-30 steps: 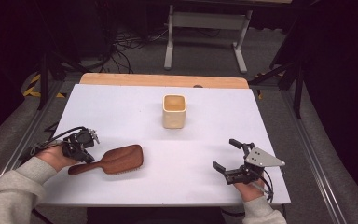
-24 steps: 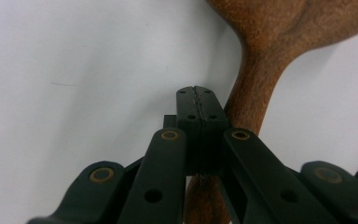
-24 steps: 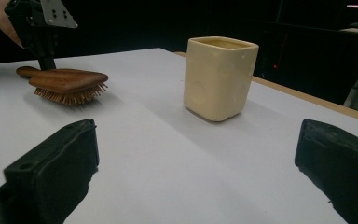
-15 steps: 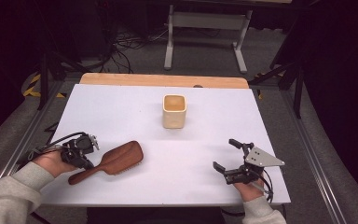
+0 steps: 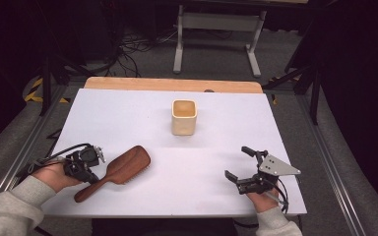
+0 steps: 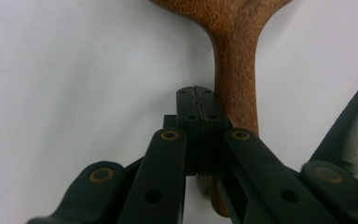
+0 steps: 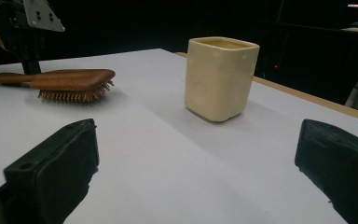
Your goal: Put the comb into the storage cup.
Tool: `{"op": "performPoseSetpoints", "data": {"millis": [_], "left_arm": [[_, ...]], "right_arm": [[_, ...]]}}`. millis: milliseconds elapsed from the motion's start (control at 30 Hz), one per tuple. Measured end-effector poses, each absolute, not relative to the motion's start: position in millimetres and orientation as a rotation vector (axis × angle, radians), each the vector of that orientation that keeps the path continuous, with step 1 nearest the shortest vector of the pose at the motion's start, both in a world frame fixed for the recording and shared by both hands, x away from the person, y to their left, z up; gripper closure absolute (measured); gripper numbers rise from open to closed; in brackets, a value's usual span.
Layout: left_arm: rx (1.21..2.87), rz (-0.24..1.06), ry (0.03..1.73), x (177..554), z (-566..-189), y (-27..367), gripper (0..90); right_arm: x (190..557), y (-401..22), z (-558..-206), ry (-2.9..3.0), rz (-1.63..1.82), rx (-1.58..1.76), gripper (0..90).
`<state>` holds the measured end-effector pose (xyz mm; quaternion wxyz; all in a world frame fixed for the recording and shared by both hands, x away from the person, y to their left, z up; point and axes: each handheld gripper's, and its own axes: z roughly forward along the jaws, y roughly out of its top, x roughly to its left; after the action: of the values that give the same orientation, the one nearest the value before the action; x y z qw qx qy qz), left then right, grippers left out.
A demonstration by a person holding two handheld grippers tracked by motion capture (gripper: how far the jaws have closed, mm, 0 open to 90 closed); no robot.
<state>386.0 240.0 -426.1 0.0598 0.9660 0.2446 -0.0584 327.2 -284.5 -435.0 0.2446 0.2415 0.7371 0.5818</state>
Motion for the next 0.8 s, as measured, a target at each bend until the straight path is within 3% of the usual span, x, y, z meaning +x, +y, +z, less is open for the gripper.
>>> {"op": "performPoseSetpoints", "data": {"millis": [200,267,300,333,367,467,533,633,800], "left_arm": [[2.881,-0.127,0.801,387.7,-419.3,243.9,79.3],[2.876,-0.075,0.867,387.9,-415.0,245.6,67.9],[2.840,-0.046,0.908,388.6,-409.5,248.2,58.0],[2.840,-0.046,0.908,388.6,-409.5,248.2,51.3],[2.809,-0.031,0.912,389.2,-406.9,249.6,51.3],[2.741,-0.025,0.928,386.9,-398.7,250.8,29.2],[2.718,-0.034,0.900,383.0,-396.5,248.8,19.3],[2.708,-0.032,0.869,377.4,-395.9,243.6,10.5],[2.719,-0.036,0.834,370.6,-402.7,234.2,4.5]], "right_arm": [[327.1,-284.7,-434.8,2.011,1.585,0.657,0.3],[327.0,-284.6,-434.9,2.011,1.583,0.658,0.3],[327.0,-284.4,-434.9,2.013,1.581,0.658,0.4],[327.0,-284.4,-434.9,2.013,1.581,0.658,0.4],[326.9,-284.3,-435.0,2.012,1.581,0.658,0.3],[326.9,-284.4,-434.9,2.012,1.581,0.658,0.3],[326.7,-284.4,-434.9,2.011,1.582,0.657,0.3],[326.8,-284.4,-434.9,2.013,1.581,0.658,0.3],[326.7,-283.9,-435.0,2.014,1.580,0.656,0.4]]}}
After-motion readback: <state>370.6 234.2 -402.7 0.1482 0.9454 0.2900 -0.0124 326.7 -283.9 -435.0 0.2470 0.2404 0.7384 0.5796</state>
